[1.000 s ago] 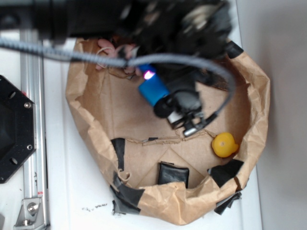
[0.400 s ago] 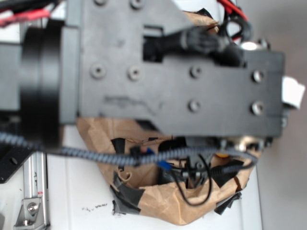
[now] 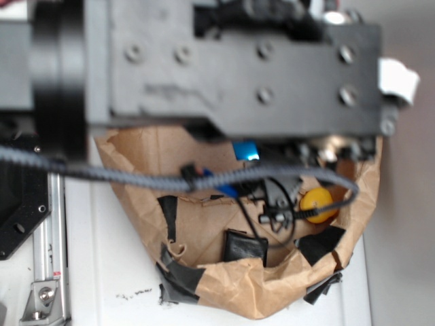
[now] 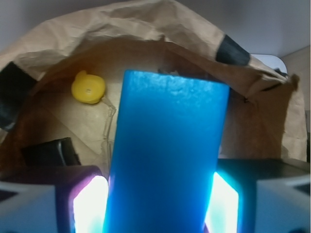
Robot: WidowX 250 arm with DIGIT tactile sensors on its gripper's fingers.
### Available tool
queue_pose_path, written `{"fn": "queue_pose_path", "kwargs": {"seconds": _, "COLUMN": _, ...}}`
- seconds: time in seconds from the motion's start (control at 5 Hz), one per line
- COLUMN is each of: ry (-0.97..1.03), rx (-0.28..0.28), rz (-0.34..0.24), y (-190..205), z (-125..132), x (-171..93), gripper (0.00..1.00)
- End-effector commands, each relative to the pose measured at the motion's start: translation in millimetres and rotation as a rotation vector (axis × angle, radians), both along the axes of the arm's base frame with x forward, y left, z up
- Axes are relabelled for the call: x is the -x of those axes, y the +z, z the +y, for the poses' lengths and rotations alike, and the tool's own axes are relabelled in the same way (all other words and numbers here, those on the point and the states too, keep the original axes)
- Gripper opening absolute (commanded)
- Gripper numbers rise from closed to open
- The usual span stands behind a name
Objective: Grab the blue block.
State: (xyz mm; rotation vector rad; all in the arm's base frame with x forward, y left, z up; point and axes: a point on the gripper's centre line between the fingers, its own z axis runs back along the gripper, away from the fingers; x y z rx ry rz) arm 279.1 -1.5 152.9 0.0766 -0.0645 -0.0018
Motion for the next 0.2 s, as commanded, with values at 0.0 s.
{"fn": "queue_pose_path", "kwargs": {"seconds": 0.0, "ry": 0.036, "rx": -0.026, "rz": -0.051, "y": 9.6, "z": 10.4, "x": 3.8, "gripper": 0.00}}
